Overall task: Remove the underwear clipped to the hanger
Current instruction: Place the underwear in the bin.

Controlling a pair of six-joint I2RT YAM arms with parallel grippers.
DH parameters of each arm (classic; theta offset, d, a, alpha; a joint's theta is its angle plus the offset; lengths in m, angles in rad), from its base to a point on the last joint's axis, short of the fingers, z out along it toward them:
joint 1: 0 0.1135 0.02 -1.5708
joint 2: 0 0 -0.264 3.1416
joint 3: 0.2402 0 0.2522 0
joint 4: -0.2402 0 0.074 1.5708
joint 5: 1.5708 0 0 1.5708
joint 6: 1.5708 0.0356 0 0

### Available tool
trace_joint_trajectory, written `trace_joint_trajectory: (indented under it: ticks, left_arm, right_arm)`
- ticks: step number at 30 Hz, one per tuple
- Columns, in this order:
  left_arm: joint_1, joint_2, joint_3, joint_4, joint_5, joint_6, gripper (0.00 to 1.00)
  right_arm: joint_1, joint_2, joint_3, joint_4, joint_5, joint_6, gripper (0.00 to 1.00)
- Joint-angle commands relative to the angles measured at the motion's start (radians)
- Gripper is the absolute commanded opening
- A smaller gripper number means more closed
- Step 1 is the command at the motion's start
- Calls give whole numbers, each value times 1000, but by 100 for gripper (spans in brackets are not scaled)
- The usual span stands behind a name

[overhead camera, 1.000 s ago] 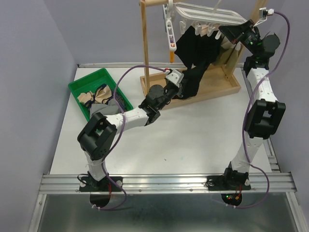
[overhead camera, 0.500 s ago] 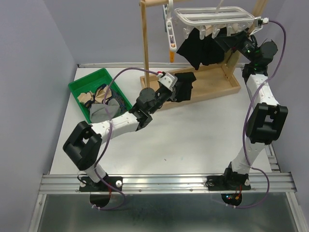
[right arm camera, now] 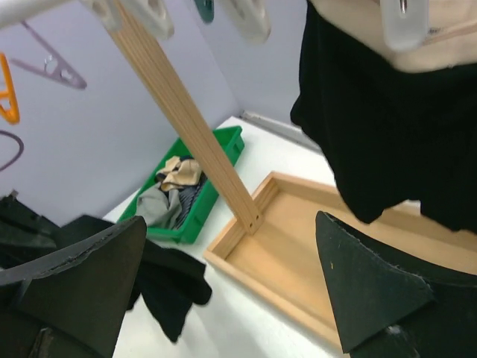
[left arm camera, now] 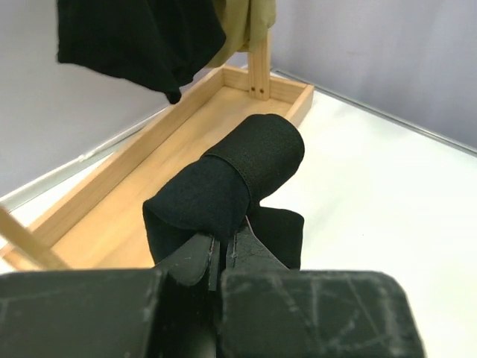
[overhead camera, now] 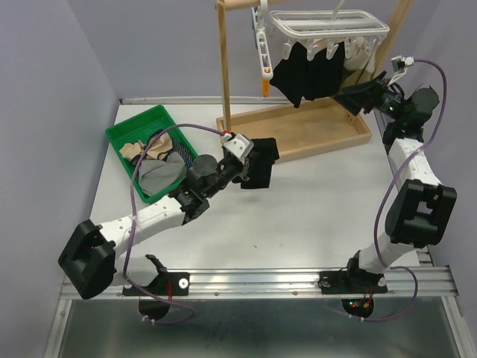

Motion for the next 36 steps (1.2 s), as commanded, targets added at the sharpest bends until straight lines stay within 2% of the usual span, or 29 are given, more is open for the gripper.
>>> trace_joint_trajectory:
  ticks: [1, 3, 5, 6, 7, 10, 16, 23, 28, 36]
  left_arm:
    - [7, -138, -27, -50, -44, 15, 0]
    - [10, -185, -43, -87, -93, 14, 0]
    - [19, -215, -48, -112, -127, 19, 0]
    - [25, -237, -54, -133, -136, 18, 0]
    - [44, -250, -54, -144, -151, 12, 0]
    - [88, -290, -57, -176, -154, -15, 0]
    - [266, -345, -39, -247, -96, -149, 0]
    - [479, -371, 21, -354, -18, -272, 0]
    - [629, -377, 35, -356, -1, -360, 0]
    - [739, -307, 74, -301, 4, -442, 0]
  right_arm:
    - [-34, -86, -121, -2, -109, -90, 100]
    - [-45, -123, -199, -20, -128, -121, 100]
    - [-48, -149, -234, -93, -122, -229, 100]
    - [-48, -171, -215, -322, -74, -318, 100]
    - [-45, -177, -202, -566, -28, -524, 100]
    - [-53, -215, -269, -623, 84, -602, 100]
    - [-53, -286, -429, -635, 106, -630, 100]
    - [-69, -295, -388, -782, 89, -632, 100]
    - [-69, -396, -438, -804, 141, -584, 100]
    - [-69, -430, -466, -852, 196, -687, 100]
